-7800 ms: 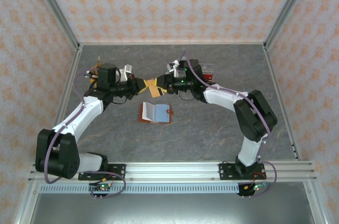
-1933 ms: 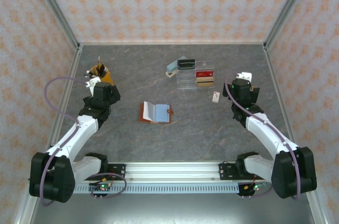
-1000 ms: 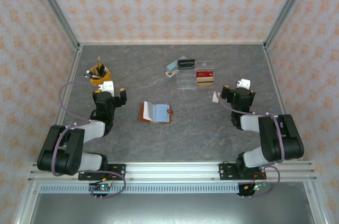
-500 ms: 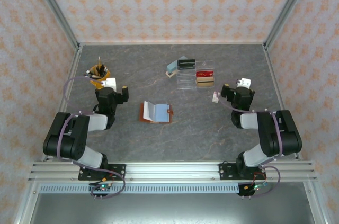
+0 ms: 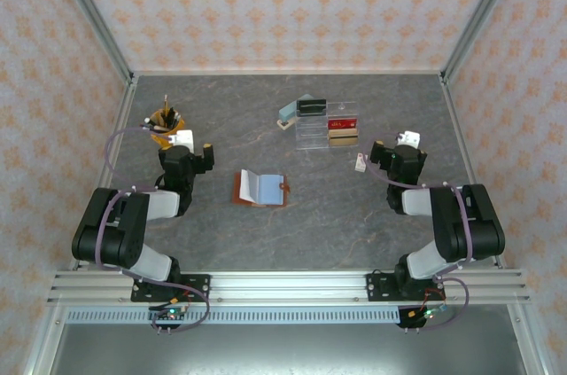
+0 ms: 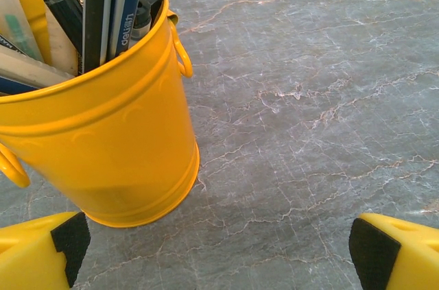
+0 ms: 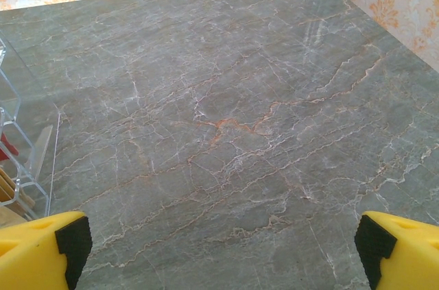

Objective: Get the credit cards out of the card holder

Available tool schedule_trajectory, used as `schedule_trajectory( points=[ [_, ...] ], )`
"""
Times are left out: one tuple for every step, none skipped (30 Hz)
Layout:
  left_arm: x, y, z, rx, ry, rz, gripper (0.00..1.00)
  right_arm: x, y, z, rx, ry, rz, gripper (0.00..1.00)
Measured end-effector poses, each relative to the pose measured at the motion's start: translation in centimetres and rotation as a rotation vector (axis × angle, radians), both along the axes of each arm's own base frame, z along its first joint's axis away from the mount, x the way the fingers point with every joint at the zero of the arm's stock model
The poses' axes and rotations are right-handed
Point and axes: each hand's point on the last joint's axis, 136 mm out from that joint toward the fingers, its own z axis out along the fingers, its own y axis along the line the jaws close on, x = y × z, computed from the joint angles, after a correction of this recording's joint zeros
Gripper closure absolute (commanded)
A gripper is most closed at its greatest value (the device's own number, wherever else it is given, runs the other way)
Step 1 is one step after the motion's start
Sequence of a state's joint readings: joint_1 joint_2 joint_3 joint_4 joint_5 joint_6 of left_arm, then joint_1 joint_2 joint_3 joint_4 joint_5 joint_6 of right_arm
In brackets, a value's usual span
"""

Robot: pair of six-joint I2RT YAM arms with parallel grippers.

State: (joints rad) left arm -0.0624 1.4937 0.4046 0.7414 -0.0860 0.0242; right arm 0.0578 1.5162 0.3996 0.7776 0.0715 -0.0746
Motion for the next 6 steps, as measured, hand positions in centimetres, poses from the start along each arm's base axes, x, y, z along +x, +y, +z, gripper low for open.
schedule_trajectory(
  points=[
    [0.01, 0.0, 0.01, 0.0, 0.0, 0.0, 0.0, 0.0, 0.0, 0.0, 0.0, 0.0, 0.0, 0.0],
    [0.04, -0.01, 0.04, 0.0, -0.001, -0.001, 0.0, 0.0, 0.0, 0.0, 0.0, 0.0, 0.0, 0.0],
    [0.06, -0.04, 0.07, -0.001, -0.001, -0.002, 0.0, 0.0, 0.0, 0.0, 0.0, 0.0, 0.0, 0.0],
    [0.08, -0.07, 0.08, -0.002, -0.002, -0.004, 0.0, 0.0, 0.0, 0.0, 0.0, 0.0, 0.0, 0.0],
    [0.12, -0.08, 0.13, -0.002, -0.003, -0.004, 0.0, 0.0, 0.0, 0.01, 0.0, 0.0, 0.0, 0.0],
    [0.16, -0.09, 0.17, -0.002, -0.004, -0.005, 0.0, 0.0, 0.01, 0.0, 0.0, 0.0, 0.0, 0.0]
  ],
)
